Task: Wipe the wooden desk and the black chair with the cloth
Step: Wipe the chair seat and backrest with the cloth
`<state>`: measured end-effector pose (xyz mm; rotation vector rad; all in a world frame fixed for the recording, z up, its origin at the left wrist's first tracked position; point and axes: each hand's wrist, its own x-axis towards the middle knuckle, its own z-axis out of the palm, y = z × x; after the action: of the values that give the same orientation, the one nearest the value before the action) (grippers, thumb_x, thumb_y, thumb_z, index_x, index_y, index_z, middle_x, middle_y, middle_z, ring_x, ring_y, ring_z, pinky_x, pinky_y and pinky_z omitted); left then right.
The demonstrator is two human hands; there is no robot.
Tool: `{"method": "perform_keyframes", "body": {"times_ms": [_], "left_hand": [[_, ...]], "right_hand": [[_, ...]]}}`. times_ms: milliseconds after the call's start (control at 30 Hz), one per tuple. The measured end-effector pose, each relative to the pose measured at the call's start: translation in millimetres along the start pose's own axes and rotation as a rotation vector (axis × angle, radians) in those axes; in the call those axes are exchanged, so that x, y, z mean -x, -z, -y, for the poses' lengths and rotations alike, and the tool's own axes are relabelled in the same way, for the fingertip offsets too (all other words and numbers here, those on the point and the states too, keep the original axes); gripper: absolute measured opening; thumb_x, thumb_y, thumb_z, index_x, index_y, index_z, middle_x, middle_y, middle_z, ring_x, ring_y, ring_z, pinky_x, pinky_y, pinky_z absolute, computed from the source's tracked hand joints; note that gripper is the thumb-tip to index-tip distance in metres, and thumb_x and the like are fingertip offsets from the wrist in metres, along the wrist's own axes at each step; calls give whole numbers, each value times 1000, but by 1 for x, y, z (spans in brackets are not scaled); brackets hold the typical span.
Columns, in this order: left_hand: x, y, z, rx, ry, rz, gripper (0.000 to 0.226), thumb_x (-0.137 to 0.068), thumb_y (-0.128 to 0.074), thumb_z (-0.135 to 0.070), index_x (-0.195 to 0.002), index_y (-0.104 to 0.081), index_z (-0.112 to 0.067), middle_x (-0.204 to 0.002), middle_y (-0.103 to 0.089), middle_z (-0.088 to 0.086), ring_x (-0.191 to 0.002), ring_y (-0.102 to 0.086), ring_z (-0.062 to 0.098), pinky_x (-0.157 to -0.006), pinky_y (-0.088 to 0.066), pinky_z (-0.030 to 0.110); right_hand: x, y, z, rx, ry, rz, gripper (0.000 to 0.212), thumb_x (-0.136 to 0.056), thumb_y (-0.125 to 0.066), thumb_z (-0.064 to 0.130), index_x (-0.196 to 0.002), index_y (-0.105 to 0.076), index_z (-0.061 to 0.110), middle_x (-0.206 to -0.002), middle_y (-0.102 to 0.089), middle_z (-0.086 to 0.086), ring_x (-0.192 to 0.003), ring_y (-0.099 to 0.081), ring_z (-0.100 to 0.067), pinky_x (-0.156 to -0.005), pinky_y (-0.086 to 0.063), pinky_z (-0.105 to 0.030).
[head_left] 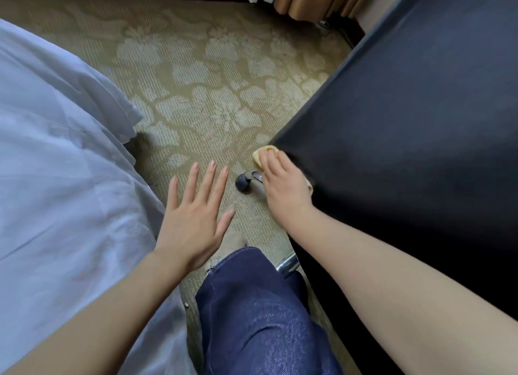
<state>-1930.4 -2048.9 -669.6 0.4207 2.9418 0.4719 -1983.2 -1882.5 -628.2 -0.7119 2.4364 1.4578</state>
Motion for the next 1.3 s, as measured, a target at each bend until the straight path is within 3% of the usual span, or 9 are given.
{"method": "perform_keyframes", "body": {"times_ms": [300,500,667,800,867,933,1033,1133,1300], "left_hand": [[15,-4,-61,221,83,78,67,-79,17,-61,-136,34,-31,-149,32,-9,-140,29,16,-116,11,42],[10,22,-118,884,58,170,67,-101,-35,-24,-150,11,-15,-159,12,-1,-144,9,6,-114,2,21],[6,58,-151,1162,93,284,62,-103,-32,-23,-151,7,-19,-160,6,-3,-145,2,7,-114,0,20],[5,79,-165,1135,67,319,62,-102,-31,-23,-151,7,-16,-159,8,1,-146,-2,14,-117,-4,28],[6,82,-169,1055,63,359,65,-102,-32,-23,-150,11,-16,-159,12,4,-146,-3,19,-112,-7,27],[10,82,-172,972,49,388,68,-101,-33,-23,-150,15,-18,-158,14,4,-146,-7,23,-109,-11,26],[18,81,-172,923,40,408,70,-101,-34,-22,-149,17,-20,-158,14,3,-145,-12,25,-105,-14,24],[22,83,-171,896,45,415,69,-101,-34,-22,-150,15,-19,-159,11,3,-145,-12,24,-110,-14,27],[30,102,-178,890,63,317,64,-102,-35,-21,-152,5,-17,-160,5,2,-146,-11,21,-111,-13,26]], "right_hand": [[50,-29,26,58,220,-50,60,-101,-26,33,-148,-11,-2,-153,-11,-23,-141,-10,-36,-116,-7,-45],[114,-46,38,6,283,-135,56,-100,-31,23,-147,-14,-2,-155,-8,-19,-143,-5,-34,-117,-6,-42],[175,-65,49,280,420,-123,48,-97,-41,15,-141,-32,-1,-151,-24,-17,-141,-16,-32,-115,-7,-39],[239,-89,61,186,210,13,33,-98,-34,39,-107,-63,52,-120,-57,32,-118,-47,11,-106,-6,-19],[271,-109,67,459,318,179,52,-98,-27,3,-113,-68,32,-123,-62,16,-117,-54,-1,-107,-17,-23],[296,-119,57,622,554,97,43,-81,-58,-11,-123,-58,-2,-134,-54,-16,-124,-51,-27,-108,-24,-44],[319,-91,19,147,378,236,39,-86,-63,27,-123,-63,14,-145,-43,-7,-136,-36,-22,-110,2,-48],[333,-79,-8,-6,239,-48,34,-74,-71,23,-106,-72,10,-132,-58,-6,-125,-51,-20,-111,-21,-45],[339,-40,-56,-104,9,-330,44,-85,-36,-2,-111,-70,7,-128,-60,-7,-119,-56,-19,-108,-30,-40]]}}
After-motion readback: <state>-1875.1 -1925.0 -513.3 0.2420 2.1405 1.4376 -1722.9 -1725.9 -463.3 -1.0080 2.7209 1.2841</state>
